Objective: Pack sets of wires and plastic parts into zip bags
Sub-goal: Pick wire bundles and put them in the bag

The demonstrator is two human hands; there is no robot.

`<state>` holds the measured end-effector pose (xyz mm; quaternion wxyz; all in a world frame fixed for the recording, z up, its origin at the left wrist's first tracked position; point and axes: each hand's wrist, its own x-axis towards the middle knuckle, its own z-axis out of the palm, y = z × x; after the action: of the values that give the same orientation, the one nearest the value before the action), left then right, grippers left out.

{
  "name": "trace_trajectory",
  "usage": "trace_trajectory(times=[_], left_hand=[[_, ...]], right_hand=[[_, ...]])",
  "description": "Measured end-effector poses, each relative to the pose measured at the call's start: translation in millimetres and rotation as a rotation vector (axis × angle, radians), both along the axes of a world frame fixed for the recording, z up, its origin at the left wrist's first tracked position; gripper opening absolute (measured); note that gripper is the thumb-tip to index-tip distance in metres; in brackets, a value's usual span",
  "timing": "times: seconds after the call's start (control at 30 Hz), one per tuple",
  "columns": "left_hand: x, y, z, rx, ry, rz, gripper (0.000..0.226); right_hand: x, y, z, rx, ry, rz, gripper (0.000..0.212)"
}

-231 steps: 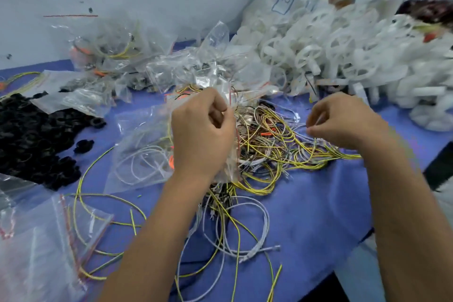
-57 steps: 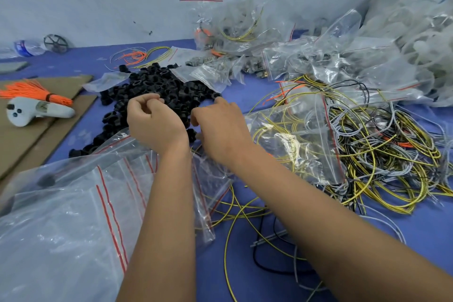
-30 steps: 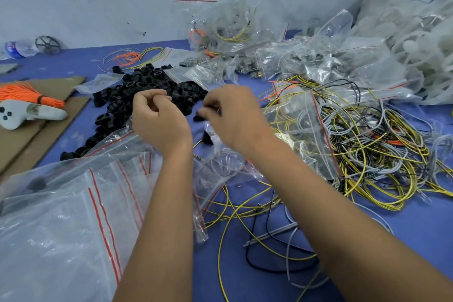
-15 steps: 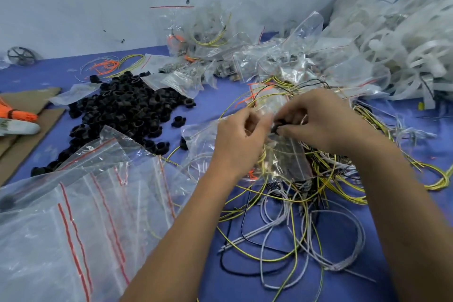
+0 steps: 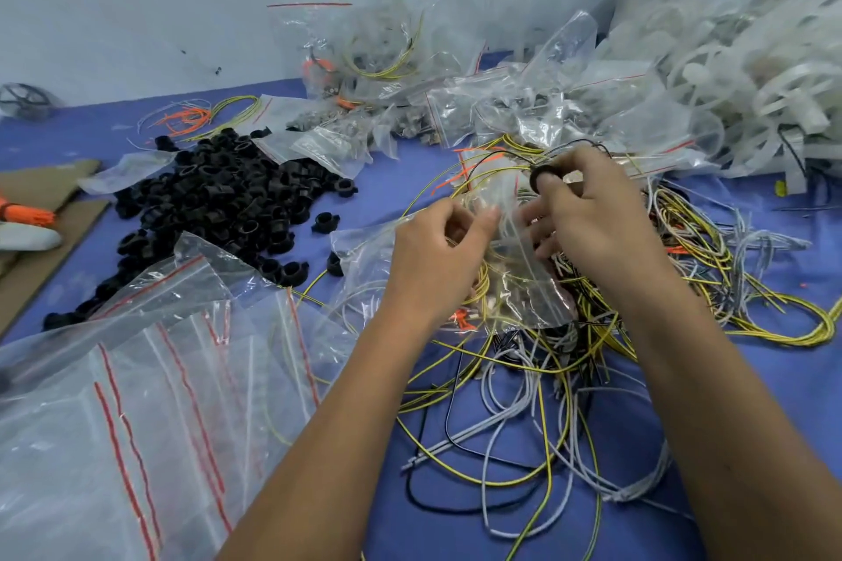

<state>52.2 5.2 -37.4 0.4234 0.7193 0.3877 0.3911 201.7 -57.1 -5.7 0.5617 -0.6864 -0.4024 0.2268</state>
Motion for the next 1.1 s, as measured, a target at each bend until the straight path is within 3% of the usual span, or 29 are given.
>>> trace_trajectory(times=[0.17,0.3,0.4,0.6,0.73,0.83,0.93,1.1], left_hand=[[3,-2,-2,0.001,0.055,-0.048,0.038],[2,0,-2,0.052,0.066,0.019,0.018],[1,2,-1,-0.035,-0.055,0.031,0.011],[-4,9,1,-0.123,-0.151,0.071,0.026],[-7,9,8,-0.113,-0.273,0.163,0.014],[-11,8,19,-0.077,-0.368,0.134,0.015],[-10,3,24,0.016,-0.375,0.088,0.018],[-8,-2,22,0.175,-0.322,0.162,0.018]], right_hand=[[-5,0,-1,-0.021,0.088,0.151,0.011],[-11,-3,3,0.092,0.24,0.278,0.011],[-11,-4,6,0.22,0.106,0.26,0.012],[-15,-7,6,0.295,0.096,0.568,0.009],[-10,-4,-2,0.162,-0.04,0.537,0.014],[-8,-2,-5,0.066,-0.37,0.472,0.018],[-15,-1,0,0.024,-0.653,0.449,0.017],[-31,4,15,0.0,-0.869,0.452,0.031]])
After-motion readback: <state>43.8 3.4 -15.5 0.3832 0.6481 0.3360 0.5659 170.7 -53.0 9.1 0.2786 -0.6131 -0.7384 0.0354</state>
